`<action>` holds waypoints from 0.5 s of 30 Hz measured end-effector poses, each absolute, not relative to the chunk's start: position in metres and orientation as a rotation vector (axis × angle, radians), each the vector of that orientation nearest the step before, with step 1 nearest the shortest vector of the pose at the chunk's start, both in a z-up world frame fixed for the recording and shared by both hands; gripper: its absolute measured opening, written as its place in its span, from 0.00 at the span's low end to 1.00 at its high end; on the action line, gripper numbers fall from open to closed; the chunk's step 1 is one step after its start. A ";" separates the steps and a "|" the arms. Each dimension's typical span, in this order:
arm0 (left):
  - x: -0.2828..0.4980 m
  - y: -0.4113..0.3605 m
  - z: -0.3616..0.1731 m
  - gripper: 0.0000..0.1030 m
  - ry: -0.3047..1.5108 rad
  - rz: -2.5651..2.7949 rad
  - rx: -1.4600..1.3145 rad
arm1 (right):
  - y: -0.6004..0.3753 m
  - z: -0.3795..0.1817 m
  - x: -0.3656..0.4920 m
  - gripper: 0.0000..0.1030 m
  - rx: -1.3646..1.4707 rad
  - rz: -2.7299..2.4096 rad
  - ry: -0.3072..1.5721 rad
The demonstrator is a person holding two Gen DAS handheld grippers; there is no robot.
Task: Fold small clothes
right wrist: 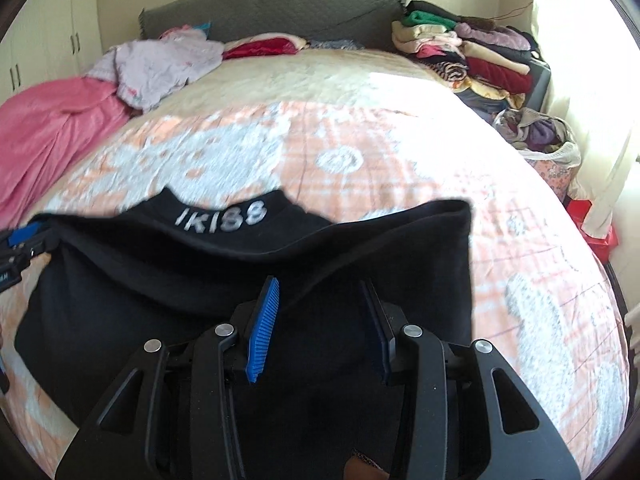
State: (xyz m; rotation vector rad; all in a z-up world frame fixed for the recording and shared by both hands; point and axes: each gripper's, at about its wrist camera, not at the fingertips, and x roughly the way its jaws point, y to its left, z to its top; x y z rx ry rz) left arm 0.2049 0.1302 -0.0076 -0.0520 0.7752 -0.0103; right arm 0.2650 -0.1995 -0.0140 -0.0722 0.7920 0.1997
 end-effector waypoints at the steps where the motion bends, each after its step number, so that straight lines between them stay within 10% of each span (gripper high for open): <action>1: 0.205 0.134 -0.006 0.42 0.771 -0.005 -0.061 | -0.206 -0.009 0.266 0.38 -0.058 0.189 0.780; 15: 0.200 0.177 -0.001 0.47 0.754 0.076 -0.152 | -0.282 -0.022 0.274 0.41 0.029 0.072 0.836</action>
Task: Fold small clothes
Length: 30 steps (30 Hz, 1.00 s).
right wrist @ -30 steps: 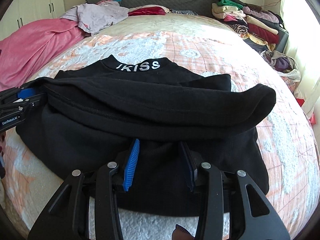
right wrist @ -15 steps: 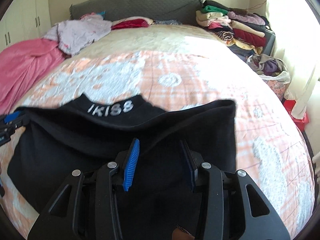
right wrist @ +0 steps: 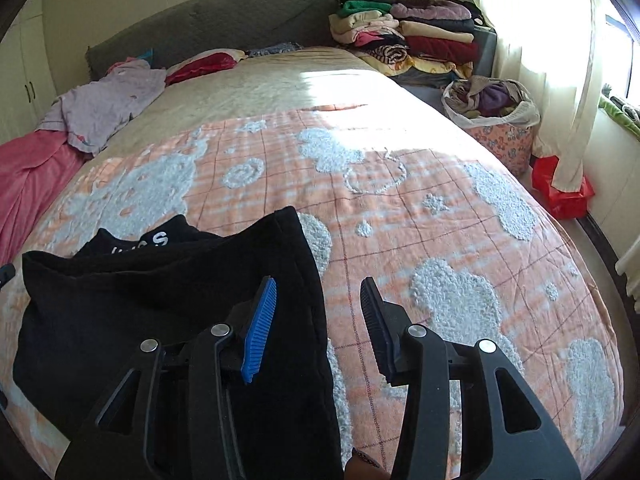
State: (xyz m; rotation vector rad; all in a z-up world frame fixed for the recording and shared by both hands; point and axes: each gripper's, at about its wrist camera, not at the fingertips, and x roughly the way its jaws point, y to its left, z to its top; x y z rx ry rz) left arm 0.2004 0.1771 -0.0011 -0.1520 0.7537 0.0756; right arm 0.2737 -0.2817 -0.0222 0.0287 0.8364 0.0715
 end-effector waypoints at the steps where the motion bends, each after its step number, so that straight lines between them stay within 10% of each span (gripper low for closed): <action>1: 0.202 0.180 -0.005 0.48 0.769 0.077 -0.156 | -0.278 -0.024 0.276 0.41 0.024 0.077 0.842; 10: 0.215 0.179 -0.029 0.48 0.818 0.036 -0.158 | -0.256 -0.037 0.310 0.41 -0.033 0.113 0.877; 15: 0.220 0.173 -0.037 0.04 0.852 0.004 -0.148 | -0.257 -0.045 0.318 0.08 -0.001 0.143 0.912; 30: 0.219 0.229 -0.023 0.00 0.804 0.080 -0.307 | -0.305 -0.050 0.331 0.07 0.289 0.093 0.907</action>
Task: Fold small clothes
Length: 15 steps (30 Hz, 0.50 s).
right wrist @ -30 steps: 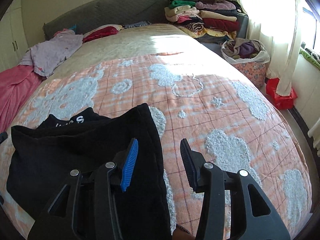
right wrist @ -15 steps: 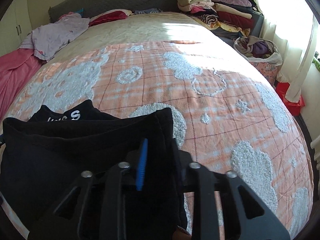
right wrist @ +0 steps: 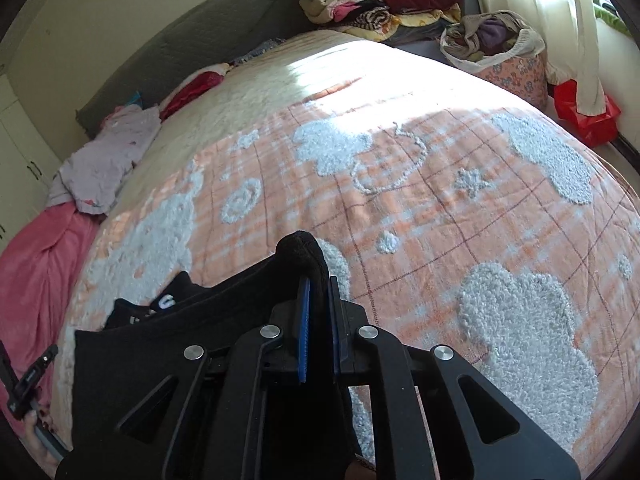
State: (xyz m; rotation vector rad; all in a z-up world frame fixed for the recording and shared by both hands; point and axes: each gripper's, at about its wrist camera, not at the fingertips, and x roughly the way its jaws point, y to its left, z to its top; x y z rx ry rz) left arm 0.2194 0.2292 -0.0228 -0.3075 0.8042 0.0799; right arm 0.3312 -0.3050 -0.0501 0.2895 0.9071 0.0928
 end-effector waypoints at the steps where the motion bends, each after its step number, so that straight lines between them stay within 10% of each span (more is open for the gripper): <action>1: 0.220 0.231 -0.028 0.00 0.819 0.091 -0.309 | -0.301 -0.056 0.331 0.08 0.267 0.083 0.916; 6: 0.218 0.223 -0.025 0.00 0.832 0.066 -0.290 | -0.298 -0.053 0.321 0.19 0.231 0.055 0.902; 15: 0.218 0.208 -0.026 0.36 0.853 -0.071 -0.401 | -0.304 -0.026 0.281 0.50 0.205 0.093 0.860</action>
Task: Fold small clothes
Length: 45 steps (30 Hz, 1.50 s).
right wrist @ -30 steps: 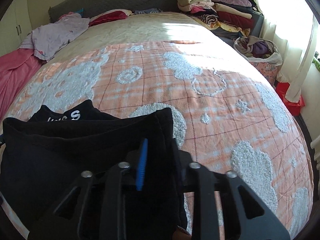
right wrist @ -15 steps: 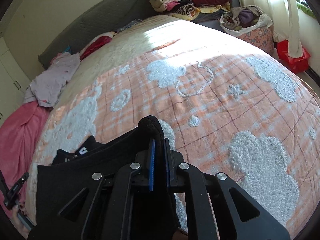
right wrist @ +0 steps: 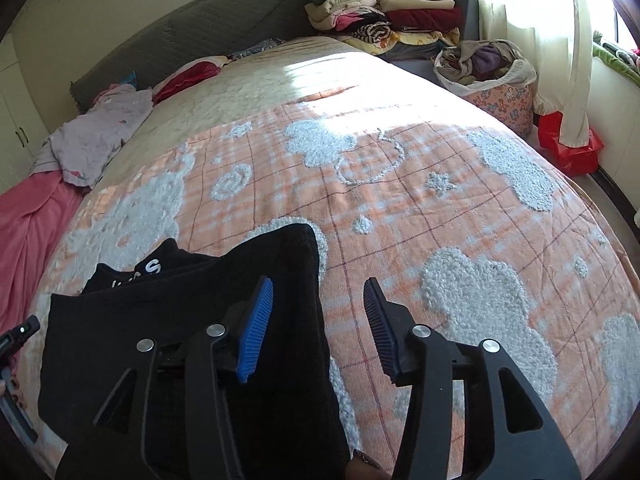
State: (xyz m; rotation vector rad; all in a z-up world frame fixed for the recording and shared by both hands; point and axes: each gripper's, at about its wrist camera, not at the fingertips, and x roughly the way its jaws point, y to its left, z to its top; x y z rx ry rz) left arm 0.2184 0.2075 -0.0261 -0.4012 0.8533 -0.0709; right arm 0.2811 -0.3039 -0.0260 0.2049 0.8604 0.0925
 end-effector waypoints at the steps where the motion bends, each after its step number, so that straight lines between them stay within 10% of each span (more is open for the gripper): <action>1: 0.220 0.204 -0.028 0.37 0.854 -0.083 -0.404 | -0.303 -0.026 0.278 0.54 0.200 0.095 0.863; 5: 0.226 0.192 -0.043 0.39 0.874 -0.091 -0.396 | -0.296 -0.026 0.264 0.61 0.167 0.108 0.867; 7: 0.227 0.185 -0.046 0.03 0.882 -0.075 -0.349 | -0.293 -0.028 0.260 0.62 0.161 0.117 0.870; 15: 0.217 0.192 -0.024 0.02 0.821 -0.032 -0.288 | -0.276 -0.032 0.236 0.62 0.104 0.131 0.882; 33: 0.156 0.106 -0.005 0.54 0.844 -0.080 -0.047 | -0.213 -0.034 0.186 0.62 -0.050 0.281 0.899; 45: 0.138 0.110 -0.041 0.55 0.945 -0.044 -0.130 | -0.228 -0.060 0.182 0.64 0.021 0.263 1.016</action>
